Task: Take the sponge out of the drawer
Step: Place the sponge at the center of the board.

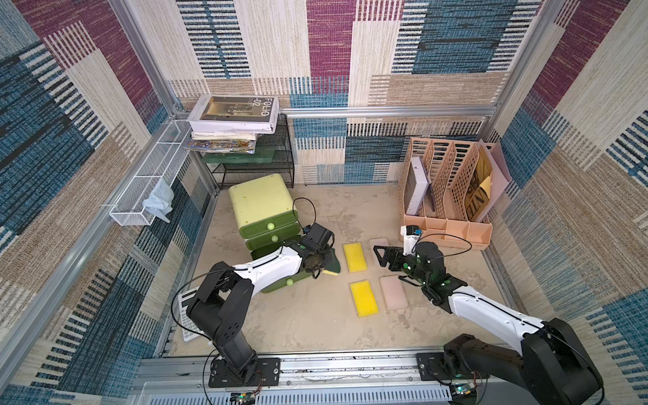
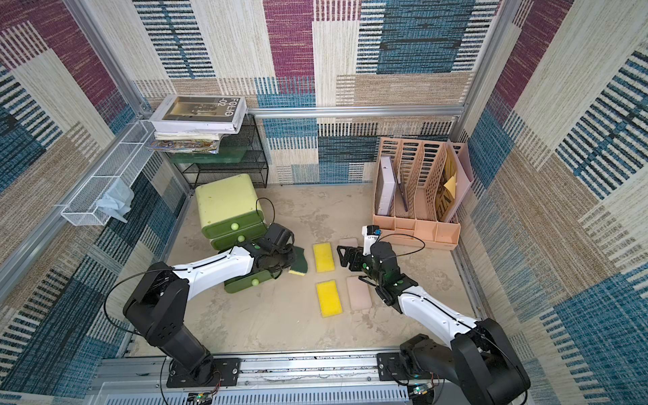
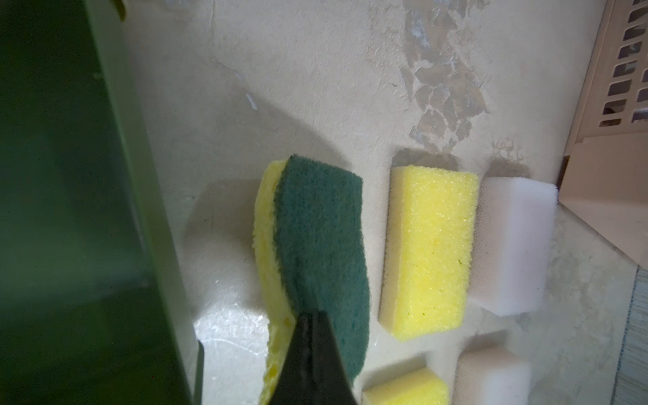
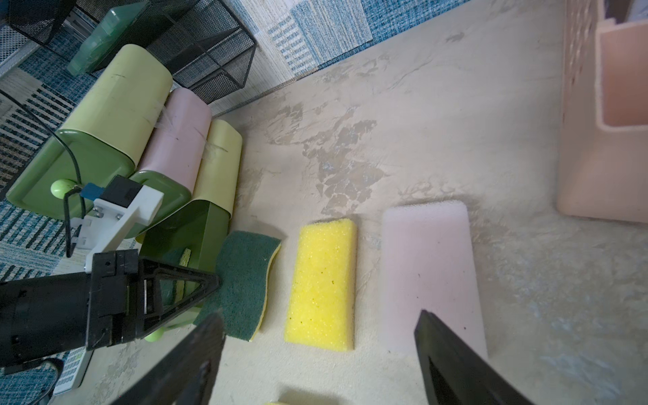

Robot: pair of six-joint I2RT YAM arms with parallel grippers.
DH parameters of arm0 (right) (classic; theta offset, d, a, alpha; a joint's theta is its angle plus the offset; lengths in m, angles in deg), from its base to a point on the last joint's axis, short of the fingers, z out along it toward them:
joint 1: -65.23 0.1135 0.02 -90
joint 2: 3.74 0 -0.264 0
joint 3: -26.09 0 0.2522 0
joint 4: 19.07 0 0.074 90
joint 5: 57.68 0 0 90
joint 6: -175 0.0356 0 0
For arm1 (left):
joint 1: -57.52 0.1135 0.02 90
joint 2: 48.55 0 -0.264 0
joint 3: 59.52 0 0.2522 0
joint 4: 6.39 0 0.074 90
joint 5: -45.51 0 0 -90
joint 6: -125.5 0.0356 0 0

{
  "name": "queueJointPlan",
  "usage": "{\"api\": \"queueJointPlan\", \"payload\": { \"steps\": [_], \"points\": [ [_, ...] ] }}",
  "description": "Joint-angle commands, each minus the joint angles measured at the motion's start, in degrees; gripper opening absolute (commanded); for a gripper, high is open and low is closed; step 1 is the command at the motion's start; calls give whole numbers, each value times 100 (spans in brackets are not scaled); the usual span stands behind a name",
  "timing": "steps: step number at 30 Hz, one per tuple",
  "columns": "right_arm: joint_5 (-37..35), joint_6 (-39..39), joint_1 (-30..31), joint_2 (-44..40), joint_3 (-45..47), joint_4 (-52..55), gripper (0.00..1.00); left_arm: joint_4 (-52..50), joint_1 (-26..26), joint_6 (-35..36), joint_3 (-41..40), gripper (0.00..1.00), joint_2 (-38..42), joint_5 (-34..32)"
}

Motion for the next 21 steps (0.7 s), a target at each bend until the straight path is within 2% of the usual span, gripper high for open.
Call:
{"api": "queueJointPlan", "payload": {
  "steps": [1,4,13,21],
  "points": [
    [10,20,-3,7,9,-82,88,2,-8,42,47,0,-30,-122],
    [17,22,-11,9,9,-80,88,-44,-11,66,73,1,-48,-152],
    [57,48,-51,21,8,-75,88,-127,-11,78,118,16,-77,-225],
    [77,57,-70,33,9,-91,88,-219,-10,66,185,25,-41,-291]
  ]
}}
